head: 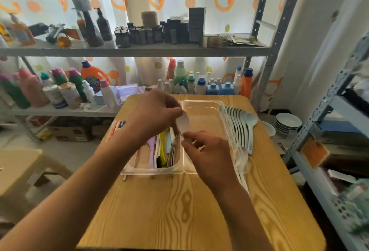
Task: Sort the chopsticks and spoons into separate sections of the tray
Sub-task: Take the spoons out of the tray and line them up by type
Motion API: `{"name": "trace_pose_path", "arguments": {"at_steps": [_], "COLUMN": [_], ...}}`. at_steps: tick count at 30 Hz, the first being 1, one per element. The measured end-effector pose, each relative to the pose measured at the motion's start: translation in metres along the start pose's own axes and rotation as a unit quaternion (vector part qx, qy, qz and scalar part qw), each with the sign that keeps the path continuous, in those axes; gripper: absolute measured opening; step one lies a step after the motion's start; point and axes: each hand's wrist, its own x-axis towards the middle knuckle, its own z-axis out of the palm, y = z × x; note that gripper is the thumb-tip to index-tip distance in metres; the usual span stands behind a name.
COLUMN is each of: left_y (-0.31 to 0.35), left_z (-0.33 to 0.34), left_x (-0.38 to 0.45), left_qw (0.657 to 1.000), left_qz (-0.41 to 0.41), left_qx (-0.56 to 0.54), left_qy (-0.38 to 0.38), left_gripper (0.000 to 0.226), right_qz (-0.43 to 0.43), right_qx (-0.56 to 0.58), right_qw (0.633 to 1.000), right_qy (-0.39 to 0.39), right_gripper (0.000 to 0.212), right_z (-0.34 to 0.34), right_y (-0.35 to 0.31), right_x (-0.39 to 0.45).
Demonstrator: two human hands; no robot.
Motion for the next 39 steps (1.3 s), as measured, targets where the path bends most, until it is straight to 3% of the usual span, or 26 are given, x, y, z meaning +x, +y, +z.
{"name": "trace_pose_path", "arguments": {"at_steps": [6,13,17,27,39], "left_y": [0.023,0.032,0.033,0.016,-0.017], "left_z": [0.029,0.059,0.07,0.076,0.065], "left_x": [-0.003,0.003,0.004,0.009,0.012], "left_qw": [0.996,0.993,0.992,0.992,0.993], "left_qz": [0.035,0.051,0.051,0.024,-0.008], "left_qx": [-0.071,-0.08,-0.078,-0.089,-0.105], "left_qy": [-0.045,-0.072,-0.081,-0.081,-0.061], "left_gripper": [0.018,0.016,0.018,0.014,0.013], "right_qz": [0.039,0.208,0.3,0.321,0.334], "right_qx": [0.0,-0.069,-0.142,-0.225,-0.083], "right_qw": [0.997,0.96,0.93,0.916,0.938], "right_qy": [0.067,0.177,0.16,0.09,0.035], "right_gripper": [0.018,0.012,0.013,0.014,0.012], "right_z": [-0.036,-0.091,-0.102,-0.084,-0.083], "right_y": [0.02,0.072,0.097,0.114,0.125], "right_x": [-0.017,-0.034,-0.041,-0.039,-0.035]}}
